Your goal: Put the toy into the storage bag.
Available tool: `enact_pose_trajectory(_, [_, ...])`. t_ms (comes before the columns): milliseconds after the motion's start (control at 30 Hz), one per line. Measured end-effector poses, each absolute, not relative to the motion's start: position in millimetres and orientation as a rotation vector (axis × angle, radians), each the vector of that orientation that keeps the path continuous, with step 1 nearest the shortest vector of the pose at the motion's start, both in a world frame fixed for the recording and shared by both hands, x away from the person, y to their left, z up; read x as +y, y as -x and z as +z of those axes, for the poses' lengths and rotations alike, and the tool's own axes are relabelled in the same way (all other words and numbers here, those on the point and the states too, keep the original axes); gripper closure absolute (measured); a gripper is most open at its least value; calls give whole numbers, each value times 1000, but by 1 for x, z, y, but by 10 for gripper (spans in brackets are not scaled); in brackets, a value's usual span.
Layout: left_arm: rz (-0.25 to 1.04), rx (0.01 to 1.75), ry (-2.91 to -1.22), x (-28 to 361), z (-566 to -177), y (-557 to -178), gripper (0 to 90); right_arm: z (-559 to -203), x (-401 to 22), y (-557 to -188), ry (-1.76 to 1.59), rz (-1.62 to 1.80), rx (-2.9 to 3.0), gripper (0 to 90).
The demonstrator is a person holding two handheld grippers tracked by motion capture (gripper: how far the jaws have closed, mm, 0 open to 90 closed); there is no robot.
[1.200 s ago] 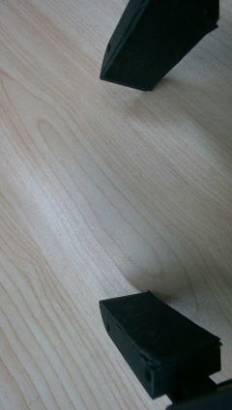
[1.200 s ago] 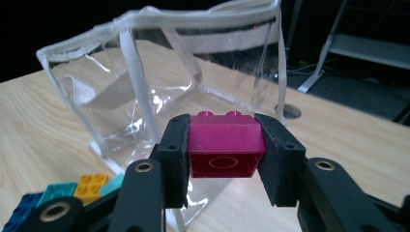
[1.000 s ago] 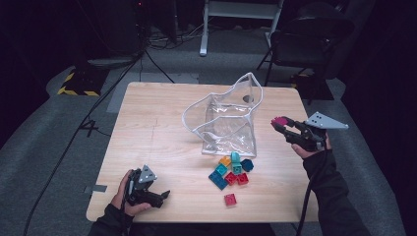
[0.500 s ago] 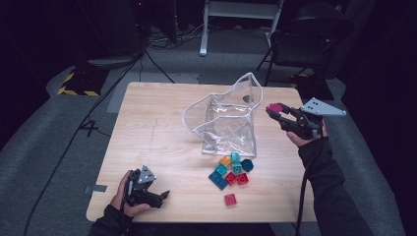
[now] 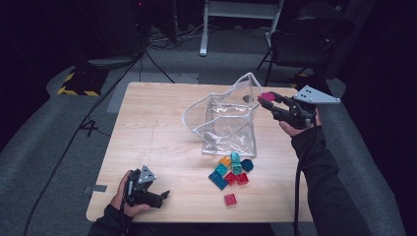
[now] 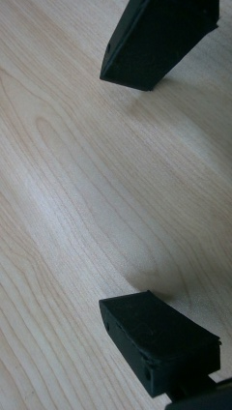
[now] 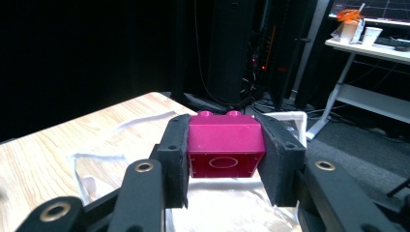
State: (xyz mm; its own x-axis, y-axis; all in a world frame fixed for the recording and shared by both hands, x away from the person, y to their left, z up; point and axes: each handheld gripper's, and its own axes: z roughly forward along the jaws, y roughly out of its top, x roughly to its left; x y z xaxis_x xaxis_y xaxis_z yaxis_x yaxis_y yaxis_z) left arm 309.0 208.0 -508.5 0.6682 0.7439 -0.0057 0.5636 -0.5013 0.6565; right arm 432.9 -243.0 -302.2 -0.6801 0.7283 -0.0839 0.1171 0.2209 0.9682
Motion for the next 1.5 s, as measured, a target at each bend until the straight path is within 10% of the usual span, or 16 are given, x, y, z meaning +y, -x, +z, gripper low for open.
enact_pose_trajectory(1500, [369, 1005, -2245, 208, -509, -309, 5, -333, -194, -473, -877, 1398, 2085, 592])
